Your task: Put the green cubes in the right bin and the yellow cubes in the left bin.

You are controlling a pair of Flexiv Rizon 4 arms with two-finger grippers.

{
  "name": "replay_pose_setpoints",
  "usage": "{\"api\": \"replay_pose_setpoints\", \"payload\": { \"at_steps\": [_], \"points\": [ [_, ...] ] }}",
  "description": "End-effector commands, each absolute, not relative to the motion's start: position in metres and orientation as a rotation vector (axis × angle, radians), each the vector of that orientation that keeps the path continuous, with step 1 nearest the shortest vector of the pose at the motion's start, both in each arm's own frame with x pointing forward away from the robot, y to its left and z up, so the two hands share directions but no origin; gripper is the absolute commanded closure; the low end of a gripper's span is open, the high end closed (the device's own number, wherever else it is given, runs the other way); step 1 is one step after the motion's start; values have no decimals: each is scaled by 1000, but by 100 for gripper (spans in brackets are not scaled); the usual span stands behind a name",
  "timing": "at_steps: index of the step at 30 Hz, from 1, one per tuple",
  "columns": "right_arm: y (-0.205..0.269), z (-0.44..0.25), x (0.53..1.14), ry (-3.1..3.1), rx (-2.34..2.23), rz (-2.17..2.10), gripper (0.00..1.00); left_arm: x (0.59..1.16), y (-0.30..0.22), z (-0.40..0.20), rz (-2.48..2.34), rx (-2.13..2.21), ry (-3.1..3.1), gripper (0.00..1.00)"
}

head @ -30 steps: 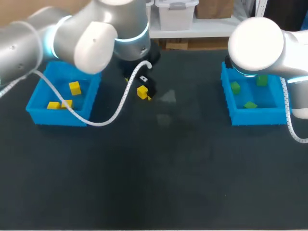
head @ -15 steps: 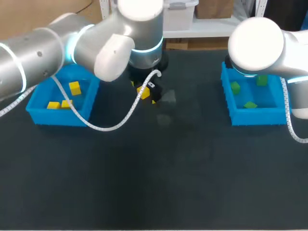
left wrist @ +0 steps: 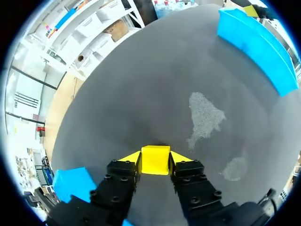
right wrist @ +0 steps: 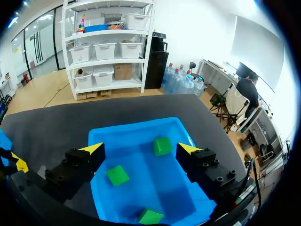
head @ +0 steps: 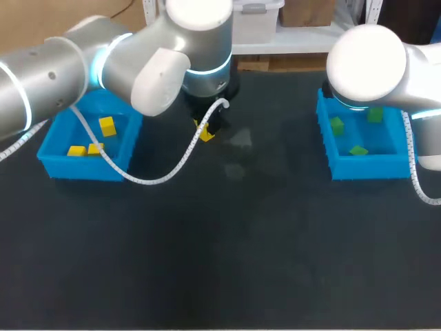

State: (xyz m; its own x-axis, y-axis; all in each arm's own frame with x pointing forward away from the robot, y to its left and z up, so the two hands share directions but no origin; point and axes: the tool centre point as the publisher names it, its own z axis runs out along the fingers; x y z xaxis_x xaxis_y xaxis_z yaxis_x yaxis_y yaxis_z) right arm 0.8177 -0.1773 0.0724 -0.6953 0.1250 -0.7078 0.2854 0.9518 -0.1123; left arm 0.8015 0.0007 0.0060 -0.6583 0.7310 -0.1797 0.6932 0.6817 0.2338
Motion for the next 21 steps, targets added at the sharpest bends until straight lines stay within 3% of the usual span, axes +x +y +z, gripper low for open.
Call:
{"api": "replay_pose_setpoints", "payload": {
  "at_steps": [1, 9, 21],
  "points": [
    [-177, 72, 818, 2341, 287, -275, 0, 787, 8, 27, 210, 1138, 2590, 100],
    [-177, 72, 818, 2341, 287, -275, 0, 780, 43, 86, 197, 993, 2509, 100],
    [-177, 72, 818, 2341, 287, -275, 0, 764, 170, 115, 326, 570, 2606, 100]
  ]
}}
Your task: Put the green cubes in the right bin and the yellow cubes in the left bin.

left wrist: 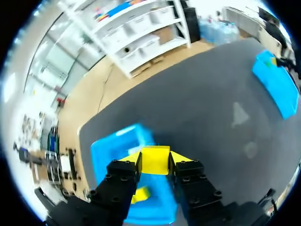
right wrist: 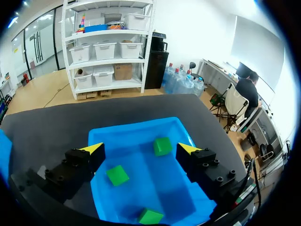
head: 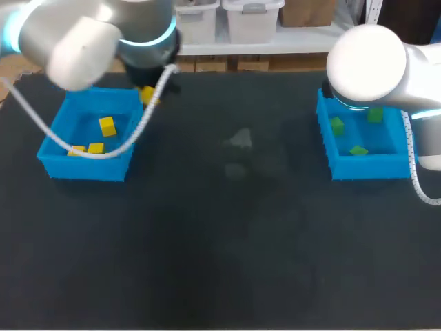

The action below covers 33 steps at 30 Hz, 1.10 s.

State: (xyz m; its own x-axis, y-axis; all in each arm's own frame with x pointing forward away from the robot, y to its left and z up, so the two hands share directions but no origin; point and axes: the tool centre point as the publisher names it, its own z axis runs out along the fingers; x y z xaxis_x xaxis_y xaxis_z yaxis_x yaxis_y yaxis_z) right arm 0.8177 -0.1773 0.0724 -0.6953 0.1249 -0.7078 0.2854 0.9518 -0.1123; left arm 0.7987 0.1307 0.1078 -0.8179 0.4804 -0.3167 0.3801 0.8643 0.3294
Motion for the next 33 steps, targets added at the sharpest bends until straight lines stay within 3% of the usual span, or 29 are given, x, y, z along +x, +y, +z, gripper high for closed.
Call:
{"api": "replay_pose_setpoints", "payload": {
  "at_steps": [1, 11, 12, 13, 14, 33],
  "points": [
    [-177, 72, 818, 2341, 287, -275, 0, 760, 179, 115, 334, 542, 2615, 100],
    [-177, 72, 818, 2341, 287, -275, 0, 744, 210, 101, 341, 431, 2687, 100],
    [-177, 72, 818, 2341, 287, -275, 0, 744, 210, 99, 343, 427, 2692, 73],
    [-177, 72, 818, 2341, 287, -275, 0, 744, 210, 98, 340, 426, 2697, 26],
    [-177, 72, 818, 2341, 287, -275, 0, 745, 210, 98, 333, 425, 2700, 0],
    [-177, 72, 818, 2341, 287, -275, 0, 750, 199, 105, -5, 308, 2665, 0]
  ]
}}
